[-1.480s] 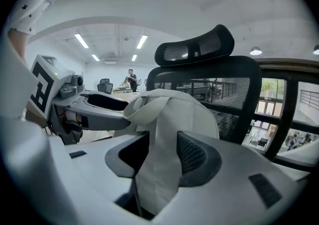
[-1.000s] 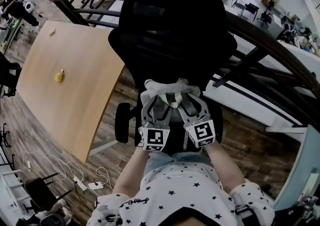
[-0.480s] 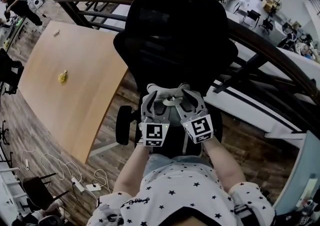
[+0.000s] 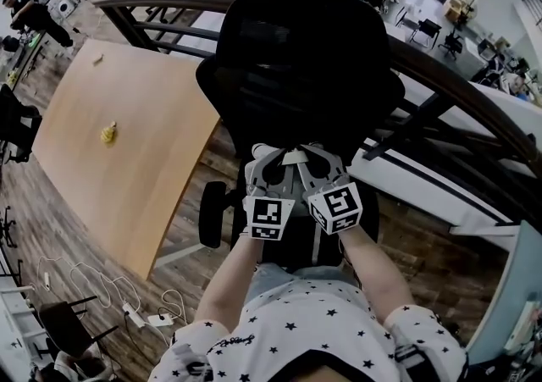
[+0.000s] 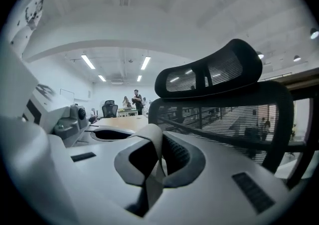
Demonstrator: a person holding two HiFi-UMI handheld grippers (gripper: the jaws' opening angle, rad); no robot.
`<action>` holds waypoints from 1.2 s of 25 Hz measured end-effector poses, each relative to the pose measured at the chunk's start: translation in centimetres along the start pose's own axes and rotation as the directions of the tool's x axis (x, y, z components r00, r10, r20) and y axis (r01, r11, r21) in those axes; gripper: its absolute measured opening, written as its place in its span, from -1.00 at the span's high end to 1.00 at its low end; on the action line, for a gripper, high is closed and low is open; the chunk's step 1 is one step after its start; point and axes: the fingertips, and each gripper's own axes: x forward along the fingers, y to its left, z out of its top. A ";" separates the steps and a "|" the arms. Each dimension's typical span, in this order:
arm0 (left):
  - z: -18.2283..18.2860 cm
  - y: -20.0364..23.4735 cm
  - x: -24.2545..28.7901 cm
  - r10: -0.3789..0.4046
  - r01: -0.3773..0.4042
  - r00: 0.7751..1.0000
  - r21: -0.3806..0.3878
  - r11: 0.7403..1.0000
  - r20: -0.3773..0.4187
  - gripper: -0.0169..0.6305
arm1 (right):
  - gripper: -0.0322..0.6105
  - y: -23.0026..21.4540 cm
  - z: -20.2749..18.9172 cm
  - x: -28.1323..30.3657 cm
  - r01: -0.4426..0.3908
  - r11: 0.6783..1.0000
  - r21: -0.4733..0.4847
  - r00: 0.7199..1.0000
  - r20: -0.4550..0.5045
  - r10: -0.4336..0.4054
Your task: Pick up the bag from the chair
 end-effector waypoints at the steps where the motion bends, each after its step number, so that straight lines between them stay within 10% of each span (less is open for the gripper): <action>1: 0.3 -0.3 -0.1 -0.011 0.011 1.000 -0.016 1.000 0.005 0.90 | 0.91 0.0 0.2 -0.3 0.002 1.000 0.009 1.000 0.002 -0.002; 18: 6.4 -5.6 -12.4 -0.063 0.071 0.983 -0.040 0.997 0.170 0.91 | 0.91 8.1 5.9 -10.2 0.042 0.998 -0.056 0.994 0.108 -0.036; 30: 4.7 -12.2 -29.8 -0.068 0.069 0.974 0.003 0.998 0.215 0.91 | 0.91 21.8 4.1 -23.0 0.055 0.998 -0.033 0.987 0.153 -0.049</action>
